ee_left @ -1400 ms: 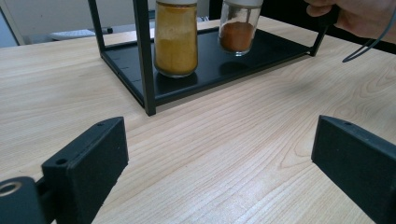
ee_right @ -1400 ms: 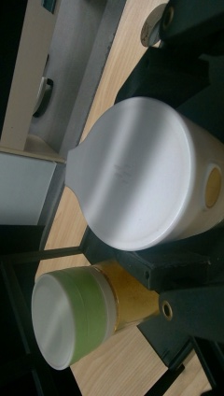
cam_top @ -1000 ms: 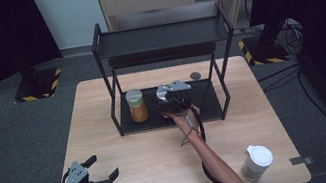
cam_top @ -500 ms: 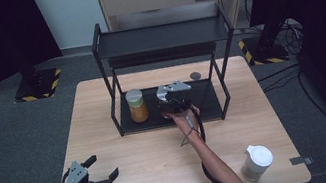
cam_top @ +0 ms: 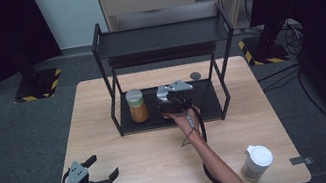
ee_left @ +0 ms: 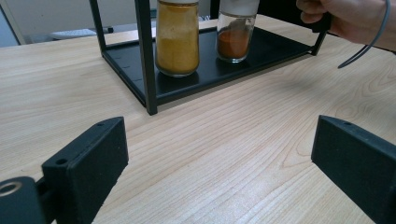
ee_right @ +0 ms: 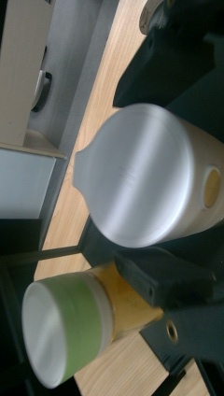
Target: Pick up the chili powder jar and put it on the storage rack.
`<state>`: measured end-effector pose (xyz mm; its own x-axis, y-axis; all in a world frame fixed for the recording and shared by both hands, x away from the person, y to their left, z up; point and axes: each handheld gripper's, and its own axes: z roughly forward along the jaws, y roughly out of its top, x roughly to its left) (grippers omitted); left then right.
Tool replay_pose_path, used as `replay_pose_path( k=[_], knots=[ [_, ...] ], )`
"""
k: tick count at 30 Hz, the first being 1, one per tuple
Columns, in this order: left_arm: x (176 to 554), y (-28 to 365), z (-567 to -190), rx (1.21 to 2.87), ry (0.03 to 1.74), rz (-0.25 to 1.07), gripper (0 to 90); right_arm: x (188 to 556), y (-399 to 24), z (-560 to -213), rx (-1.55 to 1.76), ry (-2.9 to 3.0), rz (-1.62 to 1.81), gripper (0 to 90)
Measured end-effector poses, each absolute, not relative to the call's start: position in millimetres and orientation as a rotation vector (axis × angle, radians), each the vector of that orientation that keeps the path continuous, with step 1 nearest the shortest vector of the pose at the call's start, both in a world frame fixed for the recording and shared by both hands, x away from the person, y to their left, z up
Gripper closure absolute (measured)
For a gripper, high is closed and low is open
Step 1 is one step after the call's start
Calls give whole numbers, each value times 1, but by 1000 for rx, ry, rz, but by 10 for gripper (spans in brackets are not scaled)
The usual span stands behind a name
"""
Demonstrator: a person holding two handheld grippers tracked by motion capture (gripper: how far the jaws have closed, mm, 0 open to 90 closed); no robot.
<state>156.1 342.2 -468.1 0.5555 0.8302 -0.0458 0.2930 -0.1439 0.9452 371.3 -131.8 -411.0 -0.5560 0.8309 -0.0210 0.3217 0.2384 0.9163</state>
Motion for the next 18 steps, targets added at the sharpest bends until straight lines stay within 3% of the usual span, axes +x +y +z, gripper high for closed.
replay_pose_path(
  k=[18],
  knots=[
    [156,341,-467,1711,944,623,33,348,-166,-353,930,2027,1352,86]
  ],
)
